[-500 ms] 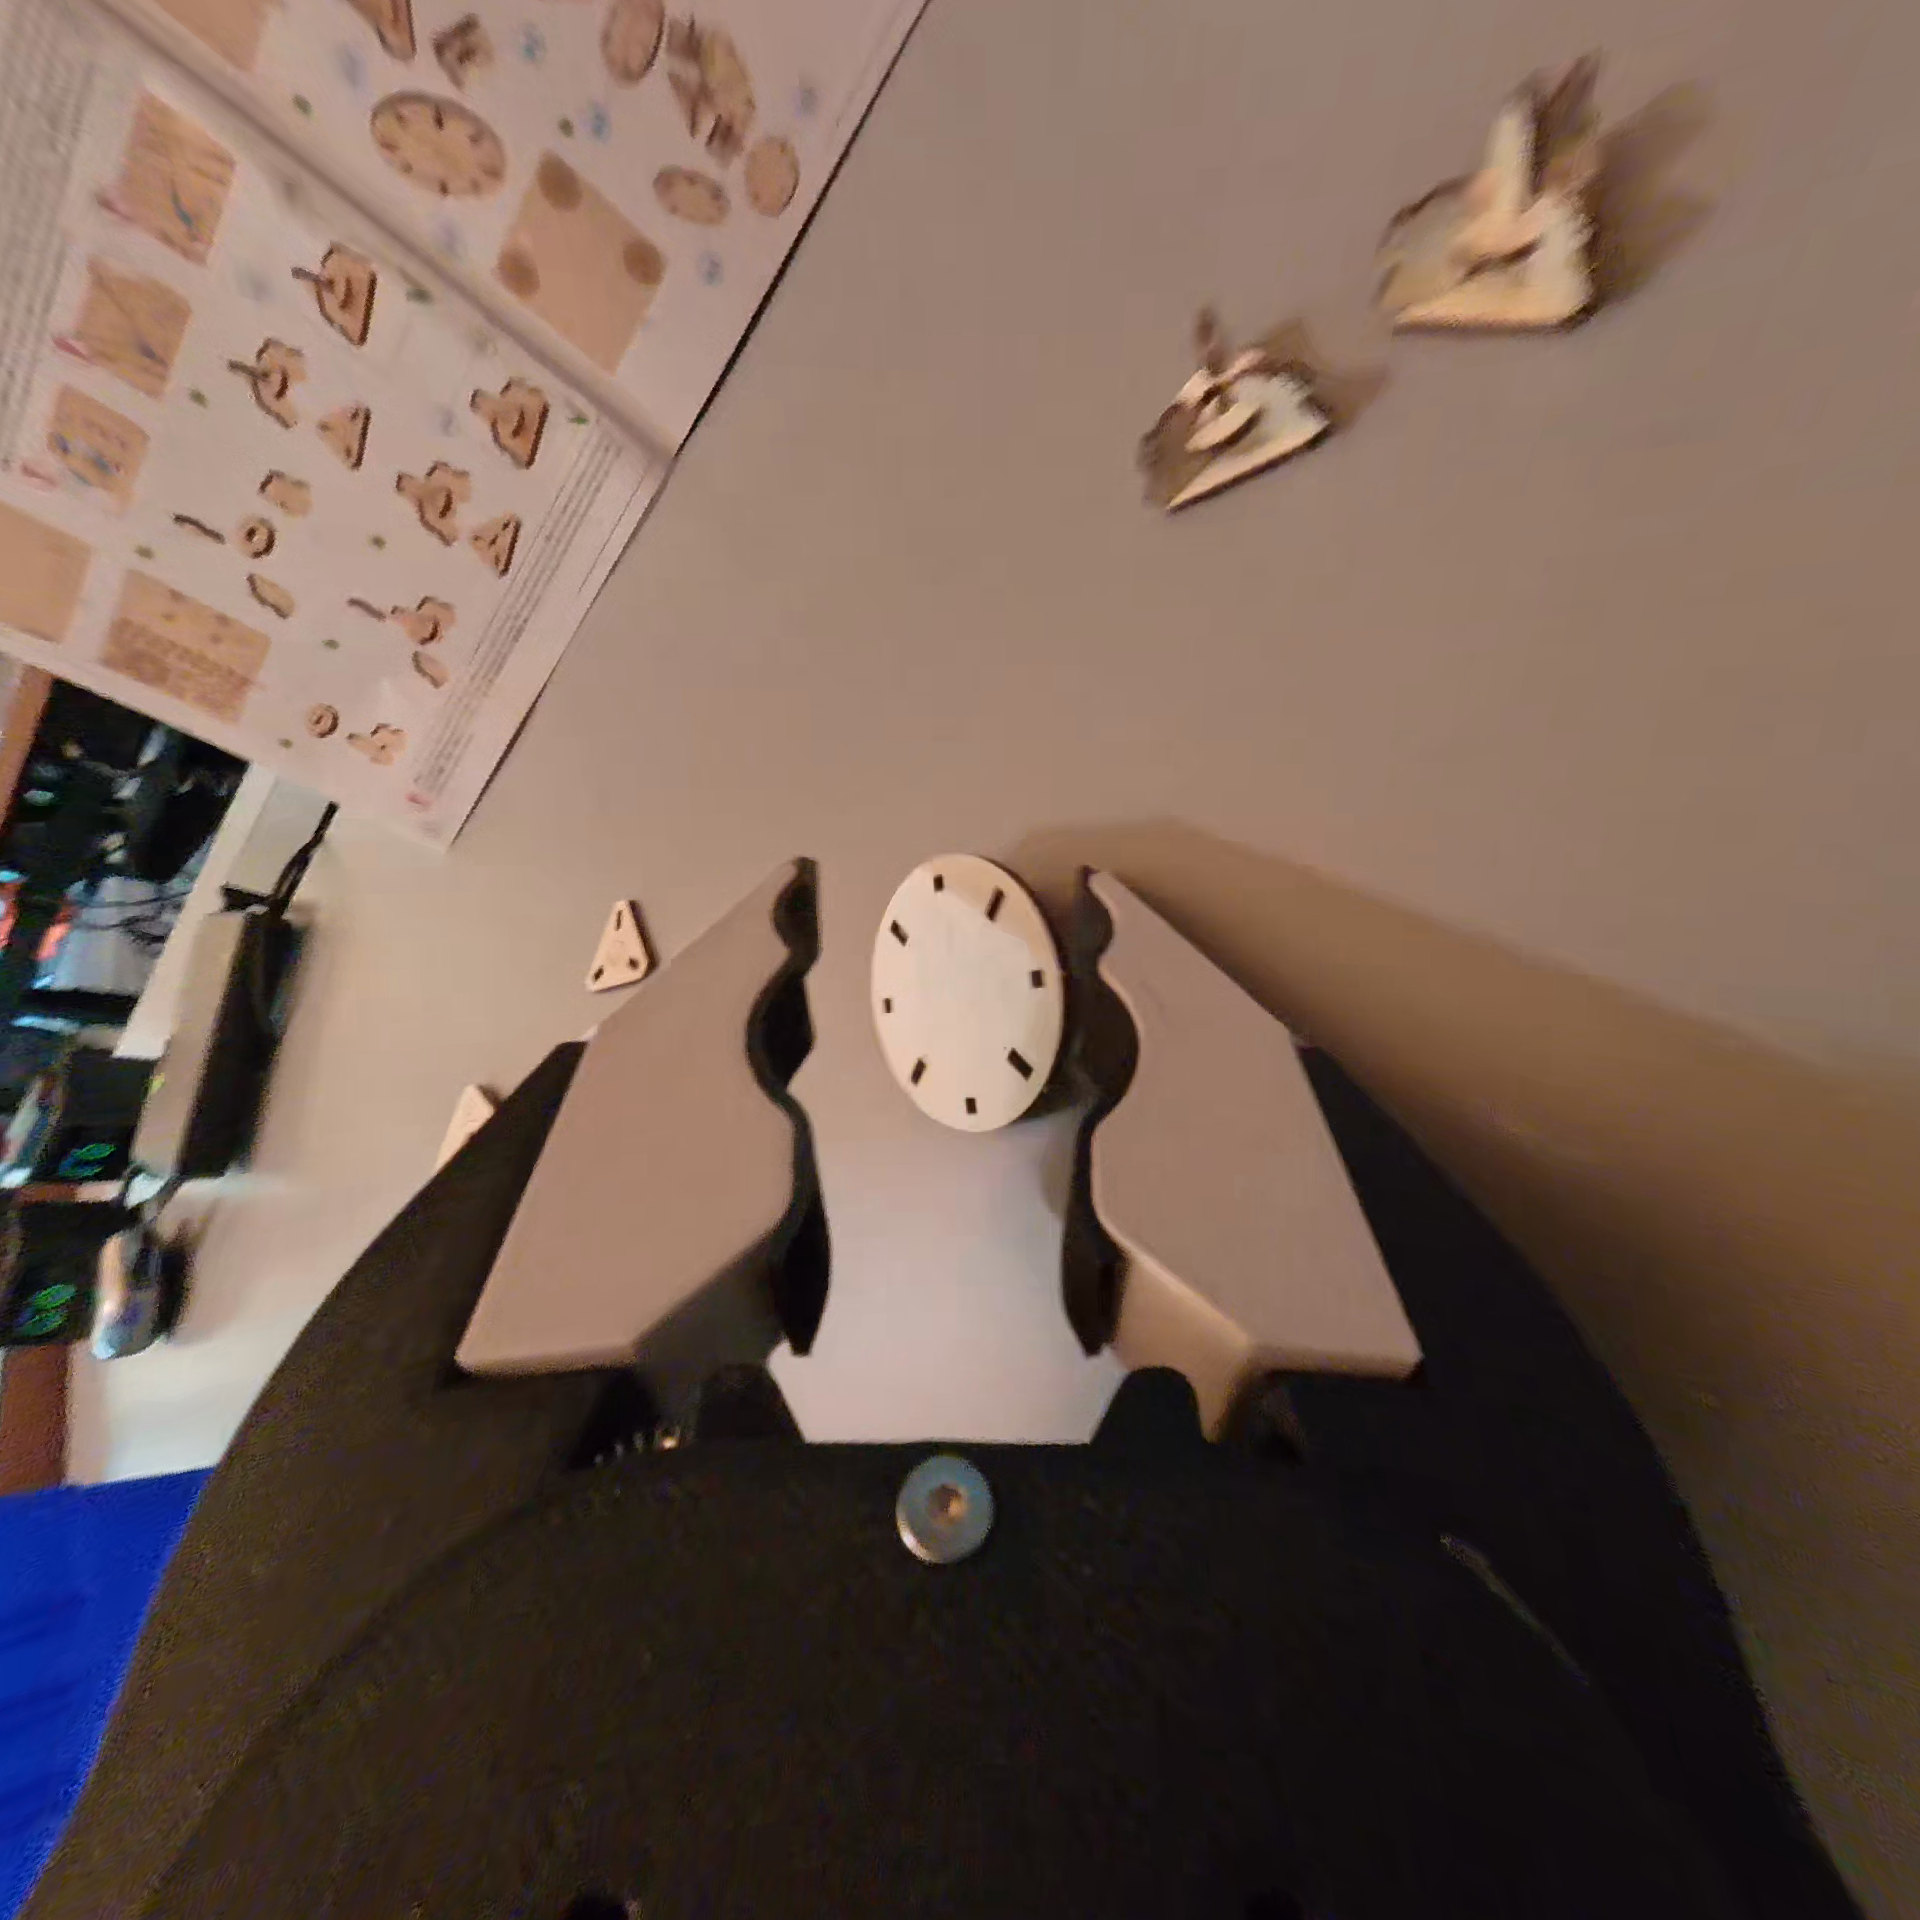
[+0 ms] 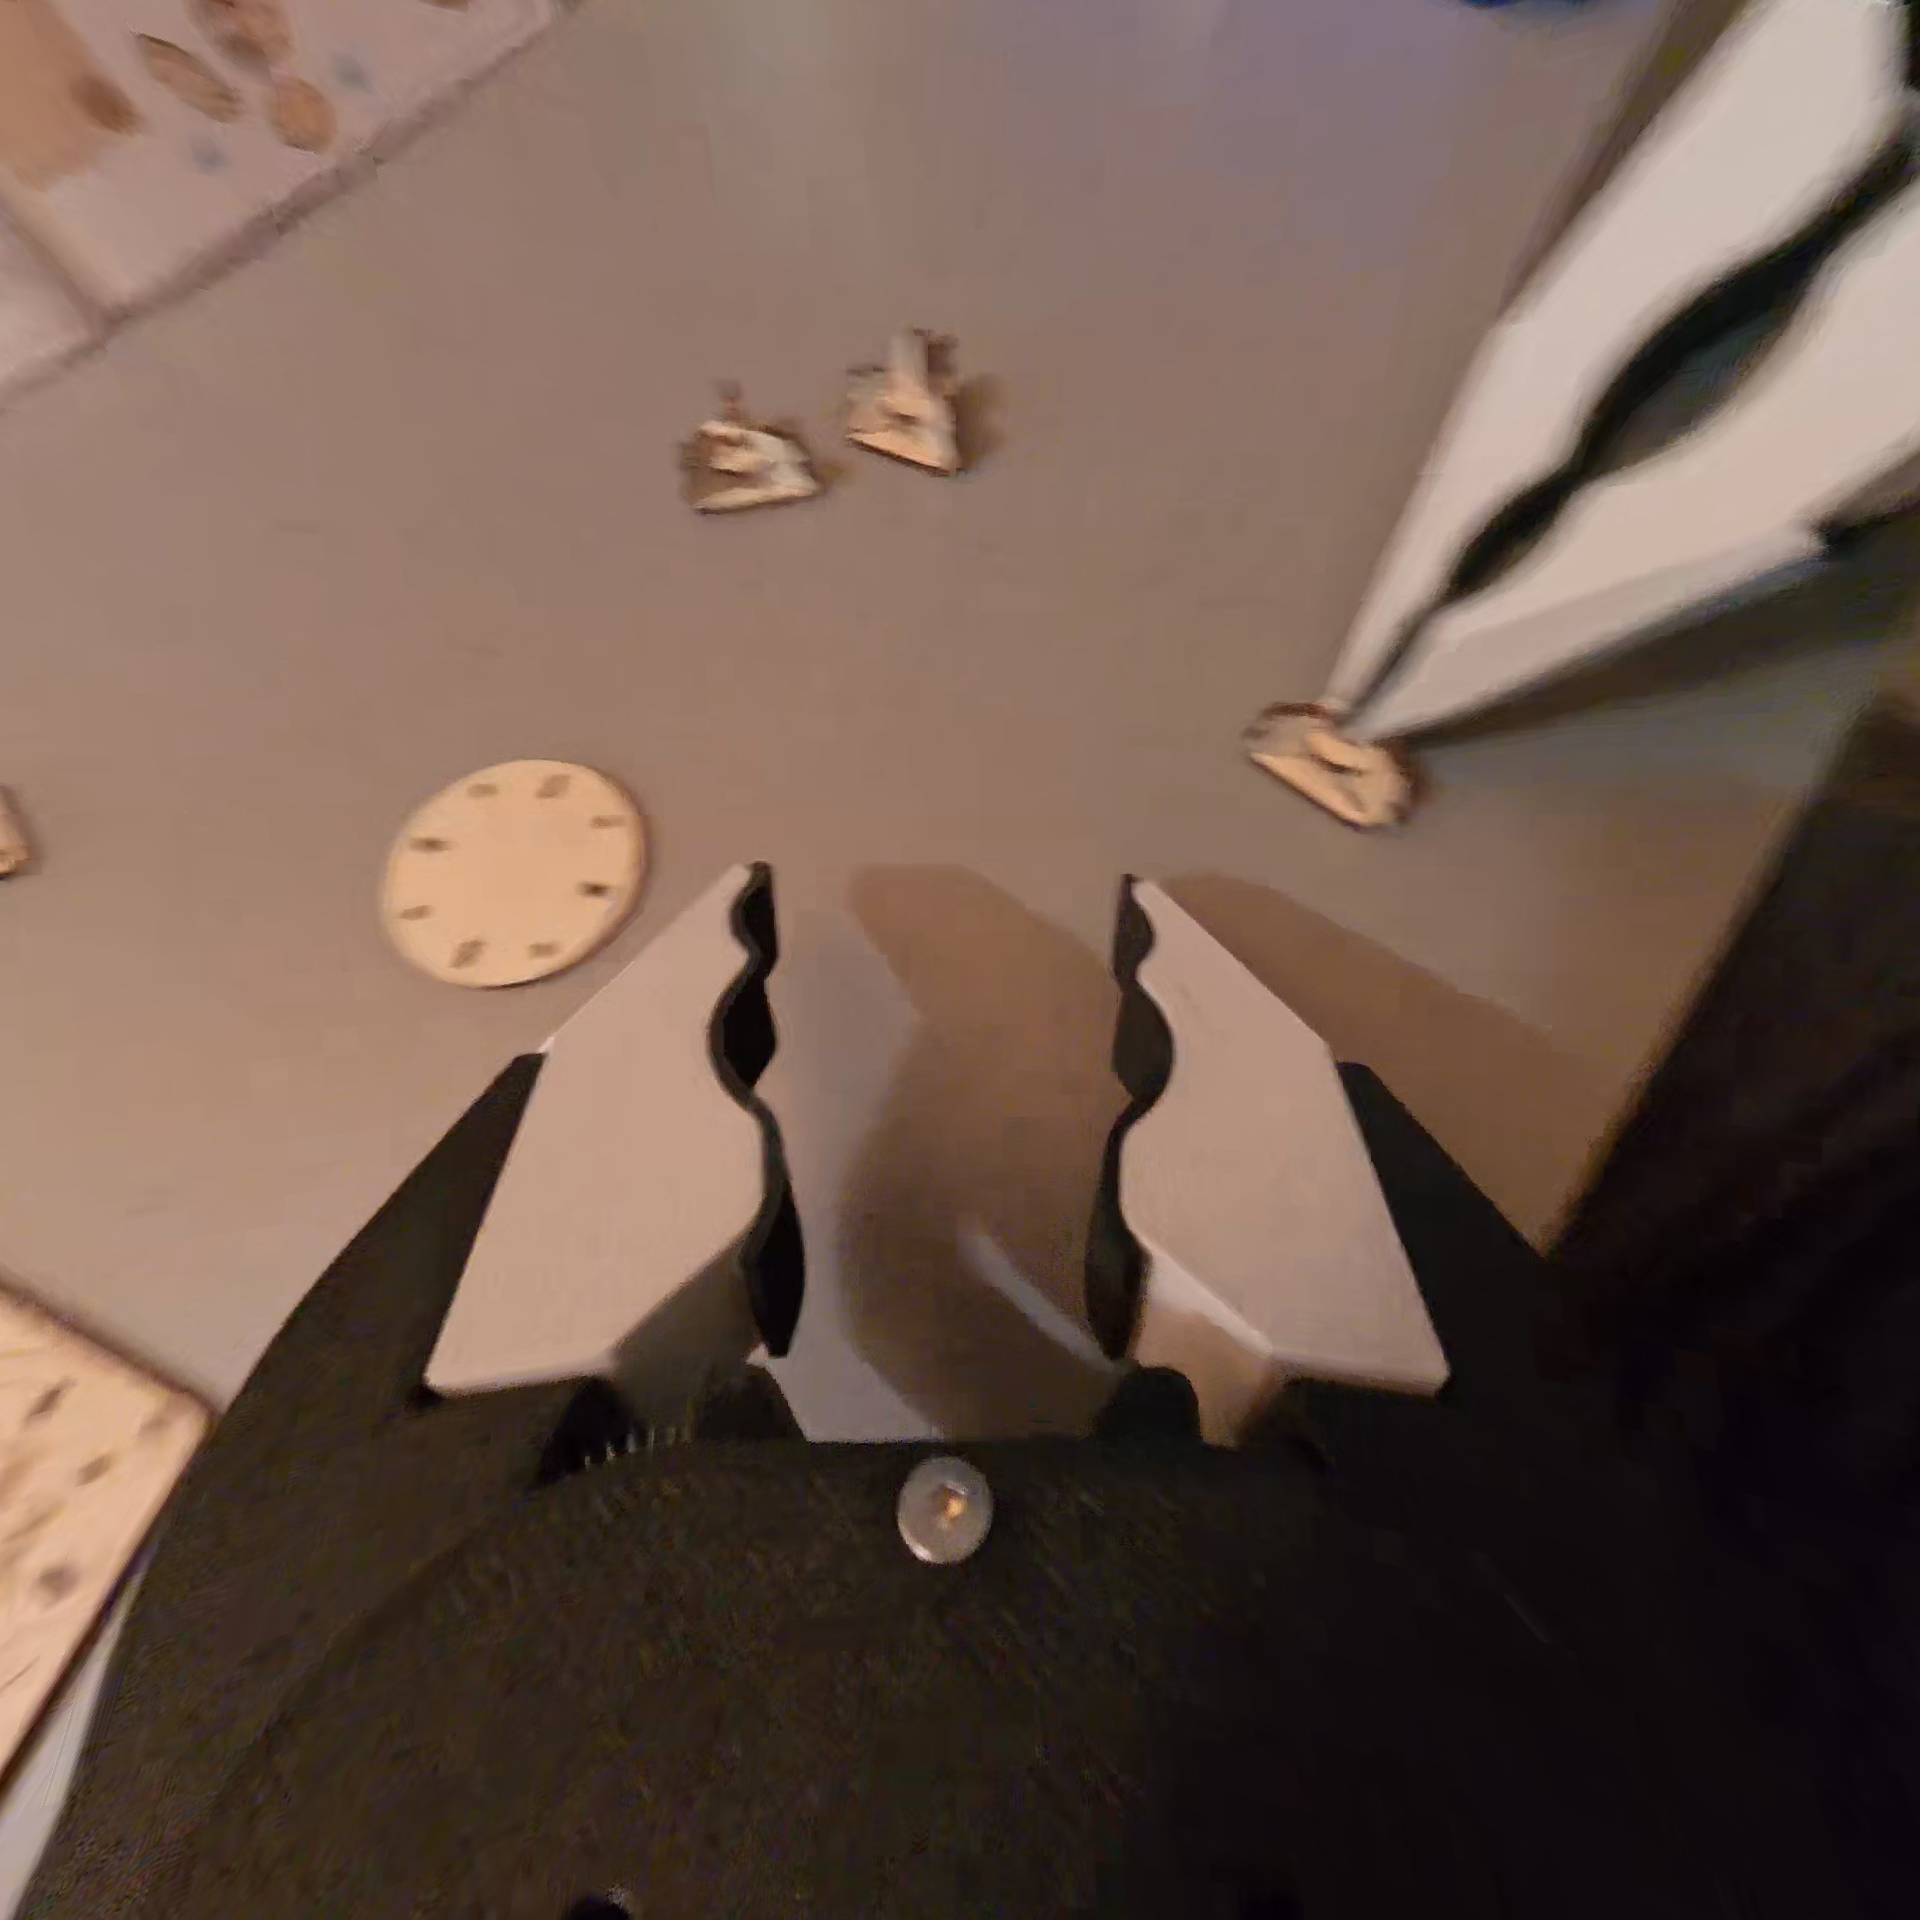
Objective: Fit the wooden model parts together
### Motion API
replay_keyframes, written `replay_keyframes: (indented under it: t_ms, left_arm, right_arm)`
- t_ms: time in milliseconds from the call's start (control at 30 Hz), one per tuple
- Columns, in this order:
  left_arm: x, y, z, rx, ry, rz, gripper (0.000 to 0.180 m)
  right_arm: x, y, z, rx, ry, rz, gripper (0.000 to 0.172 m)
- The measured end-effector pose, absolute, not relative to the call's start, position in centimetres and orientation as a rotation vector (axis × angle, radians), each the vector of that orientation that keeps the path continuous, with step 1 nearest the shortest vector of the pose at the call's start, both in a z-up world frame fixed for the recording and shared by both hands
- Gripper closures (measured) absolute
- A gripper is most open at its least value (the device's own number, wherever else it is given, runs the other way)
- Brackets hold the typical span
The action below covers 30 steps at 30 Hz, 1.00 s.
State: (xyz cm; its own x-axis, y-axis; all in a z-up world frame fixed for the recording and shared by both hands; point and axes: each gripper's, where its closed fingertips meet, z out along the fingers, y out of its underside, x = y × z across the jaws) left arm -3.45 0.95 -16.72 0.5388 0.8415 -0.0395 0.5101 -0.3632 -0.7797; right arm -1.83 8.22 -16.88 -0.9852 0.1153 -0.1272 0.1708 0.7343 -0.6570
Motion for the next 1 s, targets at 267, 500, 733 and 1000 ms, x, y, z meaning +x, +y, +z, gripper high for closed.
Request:
replay_keyframes:
  t_ms: [267, 500, 733, 1000]
  left_arm:
    - [-0.4, 6.4, -17.9, -2.128, -0.931, 0.245, 0.122]
    - [-0.4, 8.5, -17.3, -1.986, -0.973, -0.042, 0.129]
    - [-0.9, 8.5, -17.2, -2.029, -0.939, 0.069, 0.117]
    - [-1.8, 9.4, -18.3, -2.254, -0.683, 0.222, 0.126]
  right_arm:
    - [-1.8, 8.2, -16.9, 0.239, 2.854, -1.015, 0.172]
    - [-1.8, 8.3, -16.9, 0.286, 2.828, -0.978, 0.172]
    - [-1.8, 8.2, -16.9, 0.266, 2.835, -1.004, 0.172]
    - [-1.6, 8.2, -16.9, 0.072, 2.813, -0.964, 0.172]
